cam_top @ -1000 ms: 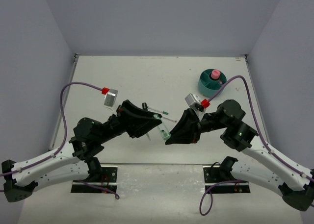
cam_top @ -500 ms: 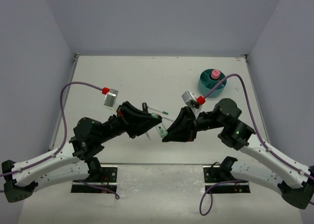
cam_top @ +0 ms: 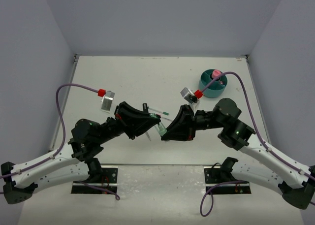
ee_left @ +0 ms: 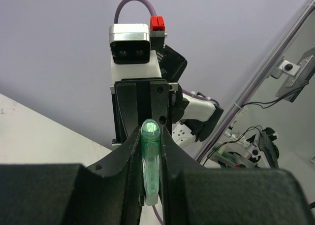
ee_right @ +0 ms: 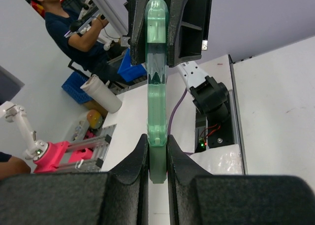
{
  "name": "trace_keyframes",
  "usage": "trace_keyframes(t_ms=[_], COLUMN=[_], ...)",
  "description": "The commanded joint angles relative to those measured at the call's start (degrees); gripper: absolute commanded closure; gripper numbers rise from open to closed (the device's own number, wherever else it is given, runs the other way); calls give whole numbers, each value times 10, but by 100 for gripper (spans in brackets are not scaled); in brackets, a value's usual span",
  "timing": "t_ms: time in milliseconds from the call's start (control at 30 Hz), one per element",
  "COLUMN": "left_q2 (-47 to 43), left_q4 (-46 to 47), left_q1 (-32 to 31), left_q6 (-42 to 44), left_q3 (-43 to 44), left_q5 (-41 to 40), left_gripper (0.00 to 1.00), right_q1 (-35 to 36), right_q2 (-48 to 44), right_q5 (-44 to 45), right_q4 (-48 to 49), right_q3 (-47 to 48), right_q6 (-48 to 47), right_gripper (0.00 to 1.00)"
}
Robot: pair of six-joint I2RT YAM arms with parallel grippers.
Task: Sort the stationery into containers
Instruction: Close the pen cap on the pen.
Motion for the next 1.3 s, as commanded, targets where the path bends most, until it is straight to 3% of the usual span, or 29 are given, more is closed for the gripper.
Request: trace_keyframes(t_ms=[0, 367, 533, 700, 900, 1100, 1267], left_q2=[14, 55, 75, 82, 99, 90, 85], left_q4=[27, -3, 5, 43, 83, 49, -35], left_q1=[-3, -3, -3, -3, -4, -5, -4], left_q6=[18, 32, 35, 17, 6, 38, 84], left_q3=[3, 15, 9, -42, -72, -62, 3], left_q5=[36, 46, 103, 120, 152, 152, 147], left_gripper=[100, 100, 100, 100, 100, 100, 100], right_q1=[-2, -2, -1, -3, -4, -1, 21], right_q2=[-12, -6, 10, 35, 130, 158, 165], right_q5=[49, 63, 104, 171, 157, 115, 87], right_q4=[7, -18, -66, -114, -180, -156, -99], right_q3=[32, 82, 134, 236, 359, 293, 180], right_q6=[20, -7, -29, -63, -87, -78, -62], right_gripper=[100, 100, 100, 100, 100, 100, 100])
